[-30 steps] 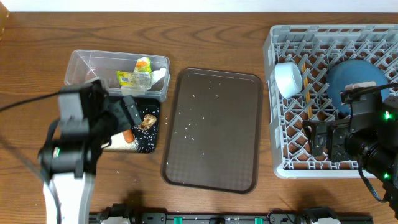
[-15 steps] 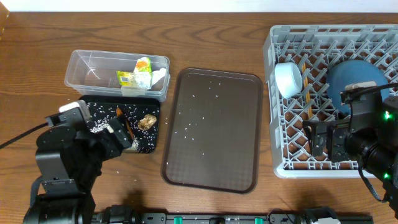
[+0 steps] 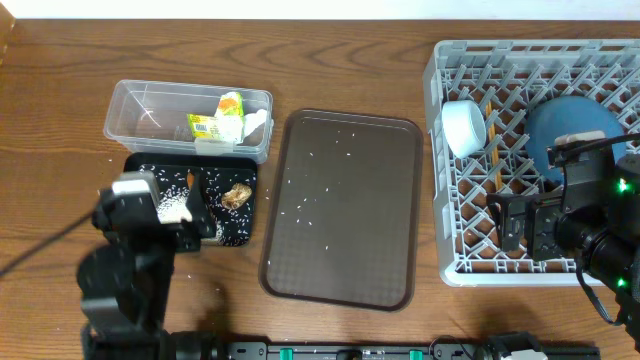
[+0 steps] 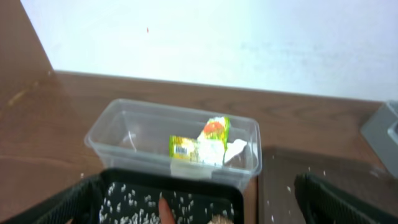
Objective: Sort waste into correct bins and load items into the dishwasher rack
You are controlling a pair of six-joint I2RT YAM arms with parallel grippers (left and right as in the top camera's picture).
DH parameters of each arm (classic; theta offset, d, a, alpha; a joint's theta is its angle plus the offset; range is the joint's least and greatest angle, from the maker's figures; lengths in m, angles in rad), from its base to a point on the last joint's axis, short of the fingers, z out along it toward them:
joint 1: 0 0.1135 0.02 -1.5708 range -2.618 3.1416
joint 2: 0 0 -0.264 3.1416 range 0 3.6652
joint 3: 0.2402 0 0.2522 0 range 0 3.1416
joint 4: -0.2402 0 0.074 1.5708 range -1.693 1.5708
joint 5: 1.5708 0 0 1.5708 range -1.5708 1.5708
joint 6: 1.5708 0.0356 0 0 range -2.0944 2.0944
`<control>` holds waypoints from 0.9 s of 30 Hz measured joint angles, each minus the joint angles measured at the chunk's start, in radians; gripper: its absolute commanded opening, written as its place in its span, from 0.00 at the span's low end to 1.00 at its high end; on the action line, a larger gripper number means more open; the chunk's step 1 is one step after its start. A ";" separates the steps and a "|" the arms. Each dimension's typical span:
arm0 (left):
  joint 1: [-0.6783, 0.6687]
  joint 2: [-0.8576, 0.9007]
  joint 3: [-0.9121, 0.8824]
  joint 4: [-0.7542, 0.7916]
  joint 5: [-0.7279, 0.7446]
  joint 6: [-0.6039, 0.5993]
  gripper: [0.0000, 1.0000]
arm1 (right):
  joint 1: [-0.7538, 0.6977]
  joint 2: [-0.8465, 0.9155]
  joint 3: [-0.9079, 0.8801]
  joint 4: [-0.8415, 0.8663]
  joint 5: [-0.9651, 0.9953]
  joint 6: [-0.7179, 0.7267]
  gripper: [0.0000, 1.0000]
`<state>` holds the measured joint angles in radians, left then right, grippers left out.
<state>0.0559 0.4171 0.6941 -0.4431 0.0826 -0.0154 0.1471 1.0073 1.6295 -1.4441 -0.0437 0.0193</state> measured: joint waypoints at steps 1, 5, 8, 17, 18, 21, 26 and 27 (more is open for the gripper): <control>0.000 -0.035 -0.036 0.008 0.000 0.003 0.98 | 0.000 0.000 0.000 0.000 0.000 0.000 0.99; -0.001 -0.207 -0.213 0.060 0.003 0.016 0.98 | 0.000 0.000 0.000 -0.003 0.000 0.000 0.99; -0.008 -0.325 -0.336 0.079 0.005 0.017 0.98 | 0.000 0.000 0.000 -0.003 0.000 0.000 0.99; -0.038 -0.397 -0.595 0.224 0.015 0.016 0.98 | 0.000 0.000 -0.002 -0.008 0.000 0.000 0.99; -0.039 -0.402 -0.606 0.255 0.016 0.016 0.98 | 0.000 0.000 -0.002 -0.007 0.000 0.000 0.99; -0.039 -0.407 -0.622 0.293 0.016 0.016 0.98 | 0.000 0.000 -0.002 -0.007 0.001 0.000 0.99; -0.039 -0.407 -0.632 0.322 0.016 0.016 0.98 | 0.000 0.000 -0.002 -0.008 0.002 0.000 0.99; -0.039 -0.407 -0.634 0.326 0.016 0.016 0.98 | 0.000 0.000 -0.002 -0.007 0.002 0.000 0.99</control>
<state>0.0174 0.0101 0.0605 -0.1169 0.0982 0.0006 0.1471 1.0077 1.6279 -1.4509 -0.0422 0.0193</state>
